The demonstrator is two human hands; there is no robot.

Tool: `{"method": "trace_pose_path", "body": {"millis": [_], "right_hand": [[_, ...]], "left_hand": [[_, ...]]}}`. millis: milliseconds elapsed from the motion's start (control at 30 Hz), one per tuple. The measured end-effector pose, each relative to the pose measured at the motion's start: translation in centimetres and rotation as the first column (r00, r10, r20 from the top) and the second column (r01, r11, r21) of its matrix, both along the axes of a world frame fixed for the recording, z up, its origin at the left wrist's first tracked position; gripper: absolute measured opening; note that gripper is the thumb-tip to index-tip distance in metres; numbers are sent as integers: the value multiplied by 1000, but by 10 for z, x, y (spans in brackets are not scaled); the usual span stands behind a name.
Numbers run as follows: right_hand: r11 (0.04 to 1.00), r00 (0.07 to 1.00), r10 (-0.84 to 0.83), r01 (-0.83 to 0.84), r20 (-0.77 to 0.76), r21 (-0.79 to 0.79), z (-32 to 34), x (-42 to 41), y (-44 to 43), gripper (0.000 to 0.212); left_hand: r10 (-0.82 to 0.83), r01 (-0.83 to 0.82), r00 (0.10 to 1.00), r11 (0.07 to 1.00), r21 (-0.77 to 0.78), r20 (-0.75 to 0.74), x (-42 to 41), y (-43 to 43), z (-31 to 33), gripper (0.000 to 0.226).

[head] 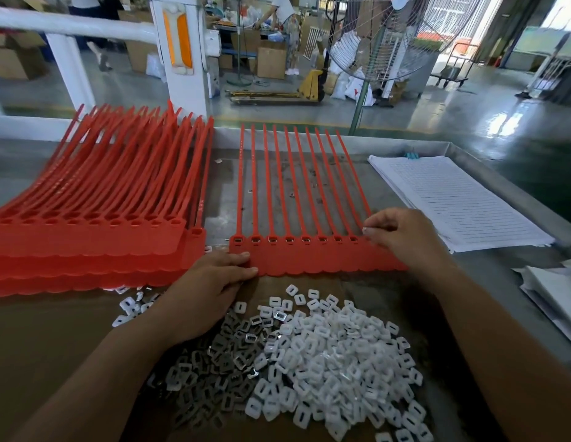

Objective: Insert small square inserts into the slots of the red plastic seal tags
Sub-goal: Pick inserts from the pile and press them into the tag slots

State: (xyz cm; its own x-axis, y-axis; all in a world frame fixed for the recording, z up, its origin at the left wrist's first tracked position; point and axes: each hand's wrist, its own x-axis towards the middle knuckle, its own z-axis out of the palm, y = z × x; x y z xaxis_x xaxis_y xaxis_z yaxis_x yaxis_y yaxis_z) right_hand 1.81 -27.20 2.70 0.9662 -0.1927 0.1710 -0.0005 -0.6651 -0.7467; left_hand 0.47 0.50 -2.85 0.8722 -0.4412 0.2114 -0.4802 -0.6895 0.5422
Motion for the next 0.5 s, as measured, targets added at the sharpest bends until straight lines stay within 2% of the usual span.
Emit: {"method": "trace_pose_path", "body": {"millis": [100, 200, 333, 500], "right_hand": [[998, 999, -46, 47, 20, -30, -1, 4, -8, 15], [996, 996, -81, 80, -36, -30, -9, 11, -14, 16], [998, 990, -64, 61, -123, -29, -22, 20, -19, 15], [998, 988, -57, 51, -146, -42, -30, 24, -22, 15]], "left_hand": [[-10, 10, 1000, 1000, 1, 6, 1, 0, 0, 37], [-13, 13, 1000, 1000, 12, 5, 1, 0, 1, 37], [-13, 13, 1000, 1000, 15, 1, 0, -1, 3, 37], [4, -4, 1000, 1000, 6, -11, -2, -1, 4, 37]]}}
